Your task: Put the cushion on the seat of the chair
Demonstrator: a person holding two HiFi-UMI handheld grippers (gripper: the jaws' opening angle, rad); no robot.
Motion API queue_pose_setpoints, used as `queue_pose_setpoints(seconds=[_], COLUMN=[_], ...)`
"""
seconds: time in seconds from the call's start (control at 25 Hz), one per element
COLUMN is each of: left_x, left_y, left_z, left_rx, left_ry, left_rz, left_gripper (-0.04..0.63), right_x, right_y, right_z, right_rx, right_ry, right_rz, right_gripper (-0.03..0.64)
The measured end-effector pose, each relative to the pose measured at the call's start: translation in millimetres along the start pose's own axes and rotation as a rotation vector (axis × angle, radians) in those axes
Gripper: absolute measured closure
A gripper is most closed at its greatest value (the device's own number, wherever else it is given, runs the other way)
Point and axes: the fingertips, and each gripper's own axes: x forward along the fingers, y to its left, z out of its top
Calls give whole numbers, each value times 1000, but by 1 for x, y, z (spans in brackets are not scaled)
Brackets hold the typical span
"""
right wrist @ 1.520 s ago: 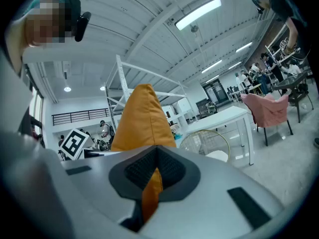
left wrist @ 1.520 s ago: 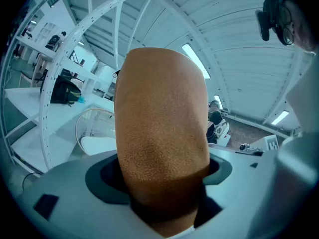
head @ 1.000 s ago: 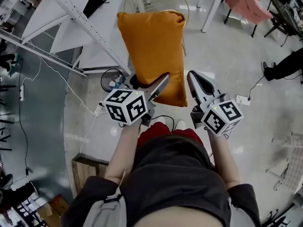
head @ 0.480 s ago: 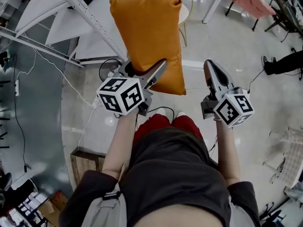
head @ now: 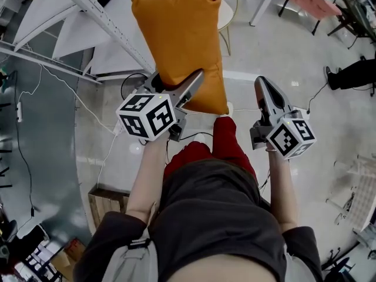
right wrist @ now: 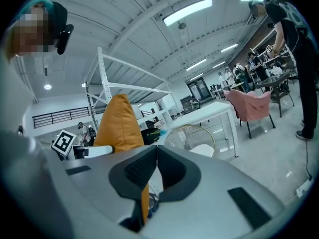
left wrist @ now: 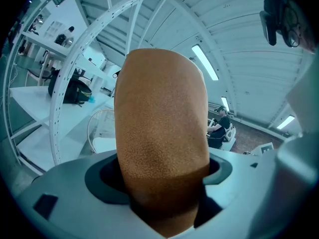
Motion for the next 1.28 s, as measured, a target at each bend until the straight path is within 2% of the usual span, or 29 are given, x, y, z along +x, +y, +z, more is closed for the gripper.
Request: queue_pose_setpoints(seconds=[0.36, 0.56, 0.96, 1.28], left_x=[45, 78, 161, 219], left_y=[14, 27, 47, 44], left_z=[23, 36, 50, 58], left_rx=[22, 5, 4, -2], left_ry=[3, -1, 45, 71], left_rz=[26, 55, 143, 172], left_gripper=[202, 202, 202, 202], right_x=[49, 79, 139, 173], right_y=[-26, -52, -107, -144], right_z=[18, 26, 59, 75], right_rx=[27, 52, 52, 44], right_ry=[10, 35, 76, 117], right_rz=[49, 71, 141, 181], right_gripper=[598, 598, 598, 598])
